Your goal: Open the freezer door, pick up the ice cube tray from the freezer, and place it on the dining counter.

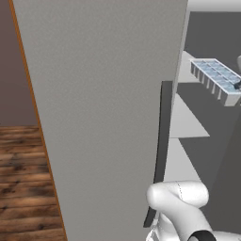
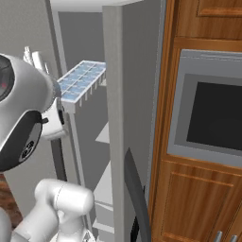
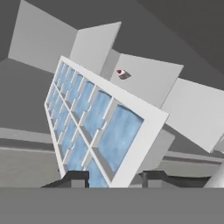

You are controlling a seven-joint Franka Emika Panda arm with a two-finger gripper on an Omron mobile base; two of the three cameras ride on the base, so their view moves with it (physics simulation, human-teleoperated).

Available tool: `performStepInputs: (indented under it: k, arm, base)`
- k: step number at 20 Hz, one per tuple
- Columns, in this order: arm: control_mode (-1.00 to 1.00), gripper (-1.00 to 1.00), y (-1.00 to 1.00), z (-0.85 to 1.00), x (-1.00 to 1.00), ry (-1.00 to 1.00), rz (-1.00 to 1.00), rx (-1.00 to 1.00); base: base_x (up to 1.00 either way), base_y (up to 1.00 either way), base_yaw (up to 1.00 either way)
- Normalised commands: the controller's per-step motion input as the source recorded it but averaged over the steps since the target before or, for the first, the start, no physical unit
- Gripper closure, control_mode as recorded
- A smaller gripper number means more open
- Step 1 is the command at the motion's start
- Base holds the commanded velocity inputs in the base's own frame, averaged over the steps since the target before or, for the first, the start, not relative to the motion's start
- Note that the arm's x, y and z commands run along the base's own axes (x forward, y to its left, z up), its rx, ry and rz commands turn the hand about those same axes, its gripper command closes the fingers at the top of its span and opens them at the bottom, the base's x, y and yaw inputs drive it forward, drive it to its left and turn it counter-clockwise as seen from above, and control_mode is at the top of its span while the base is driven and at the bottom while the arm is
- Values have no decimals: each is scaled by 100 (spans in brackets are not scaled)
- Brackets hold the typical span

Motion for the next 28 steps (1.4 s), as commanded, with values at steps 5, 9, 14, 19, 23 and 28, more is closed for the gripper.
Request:
performStepInputs:
  k: [5, 9, 14, 19, 23, 28]
  arm:
    - [100, 100, 10, 0, -27, 1, 0, 0]
    - [100, 100, 0, 0, 0, 0, 0, 0]
    - [100, 100, 0, 0, 0, 0, 0, 0]
    - [100, 100, 0, 0, 0, 0, 0, 0]
    - [100, 100, 0, 0, 0, 0, 0, 0]
    - [100, 100, 0, 0, 0, 0, 0, 0]
  base:
    - [-48, 18, 1]
    - [-97, 42, 15]
    - [-100, 62, 36]
    - [-96, 84, 51]
    - [-75, 92, 75]
    - [-40, 68, 93]
